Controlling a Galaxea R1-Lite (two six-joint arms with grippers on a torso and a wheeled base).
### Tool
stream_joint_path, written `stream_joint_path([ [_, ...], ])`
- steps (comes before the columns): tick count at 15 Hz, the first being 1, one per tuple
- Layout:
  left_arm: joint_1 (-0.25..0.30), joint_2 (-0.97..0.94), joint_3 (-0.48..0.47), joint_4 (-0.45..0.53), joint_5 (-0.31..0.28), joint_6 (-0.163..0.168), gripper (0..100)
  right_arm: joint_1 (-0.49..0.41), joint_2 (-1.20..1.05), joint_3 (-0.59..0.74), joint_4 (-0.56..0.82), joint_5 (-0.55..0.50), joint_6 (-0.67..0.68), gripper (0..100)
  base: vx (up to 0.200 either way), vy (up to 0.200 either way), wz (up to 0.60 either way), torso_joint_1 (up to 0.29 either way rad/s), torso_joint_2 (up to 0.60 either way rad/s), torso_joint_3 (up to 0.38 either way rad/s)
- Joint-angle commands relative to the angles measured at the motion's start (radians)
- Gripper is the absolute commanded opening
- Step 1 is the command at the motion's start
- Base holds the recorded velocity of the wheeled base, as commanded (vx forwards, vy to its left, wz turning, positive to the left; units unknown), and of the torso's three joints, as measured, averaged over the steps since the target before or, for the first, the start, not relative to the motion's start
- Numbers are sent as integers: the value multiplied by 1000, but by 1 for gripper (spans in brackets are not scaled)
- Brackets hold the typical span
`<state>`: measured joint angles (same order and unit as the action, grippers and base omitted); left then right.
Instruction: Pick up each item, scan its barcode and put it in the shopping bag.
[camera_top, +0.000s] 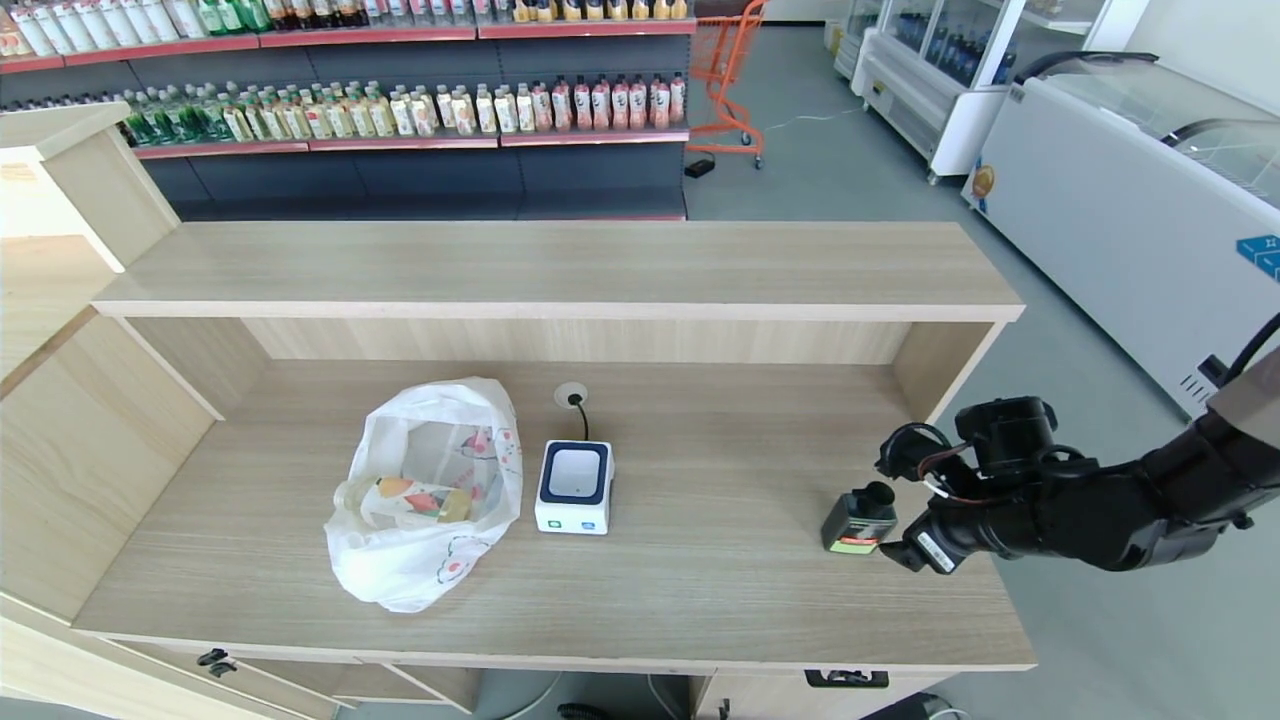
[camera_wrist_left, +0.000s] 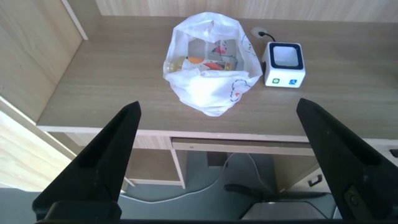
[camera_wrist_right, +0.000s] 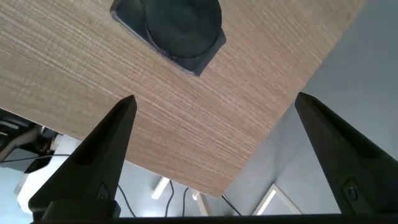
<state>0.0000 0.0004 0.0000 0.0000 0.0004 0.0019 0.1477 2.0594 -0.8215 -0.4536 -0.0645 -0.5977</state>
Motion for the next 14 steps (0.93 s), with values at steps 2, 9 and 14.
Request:
stream_joint_path([
  [2, 0, 0, 0, 0, 1, 0, 100, 29, 104, -84, -7, 35, -1, 100, 0, 0, 0, 0, 0, 0],
  [9, -2, 0, 0, 0, 0, 0, 100, 72, 194, -174, -23, 71, 1, 100, 0, 0, 0, 0, 0, 0],
  [14, 0, 0, 0, 0, 1, 0, 100, 86, 212, -203, -23, 147, 6, 0, 0, 0, 0, 0, 0, 0],
])
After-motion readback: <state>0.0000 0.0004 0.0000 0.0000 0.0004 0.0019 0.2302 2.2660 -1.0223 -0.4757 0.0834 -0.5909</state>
